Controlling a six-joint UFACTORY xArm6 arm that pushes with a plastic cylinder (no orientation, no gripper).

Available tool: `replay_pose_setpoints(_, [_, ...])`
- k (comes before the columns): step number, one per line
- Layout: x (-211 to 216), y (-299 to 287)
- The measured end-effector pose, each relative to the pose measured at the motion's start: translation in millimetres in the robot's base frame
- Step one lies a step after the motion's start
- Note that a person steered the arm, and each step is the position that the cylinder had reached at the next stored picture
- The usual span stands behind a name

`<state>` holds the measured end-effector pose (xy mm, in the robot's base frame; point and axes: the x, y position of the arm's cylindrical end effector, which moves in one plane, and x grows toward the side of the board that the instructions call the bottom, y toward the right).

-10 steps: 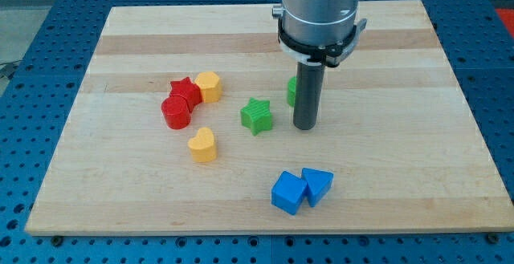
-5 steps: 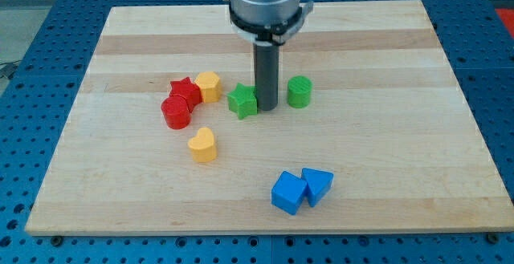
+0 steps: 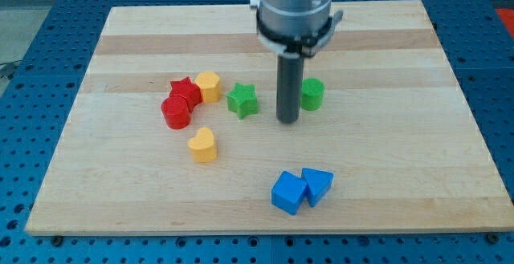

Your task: Move the green star to the right of the yellow hexagon

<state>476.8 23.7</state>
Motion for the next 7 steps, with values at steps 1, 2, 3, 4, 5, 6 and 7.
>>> replay_pose_setpoints(1, [3,0])
replay_pose_setpoints(2, [6,-34])
replay_pose_setpoints(3, [6,-34])
replay_pose_setpoints(4, [-7,-35])
replay_pose_setpoints(5, [-38,-35])
replay_pose_setpoints(6, [-38,-35])
replay_pose_setpoints(7, [-22,-20])
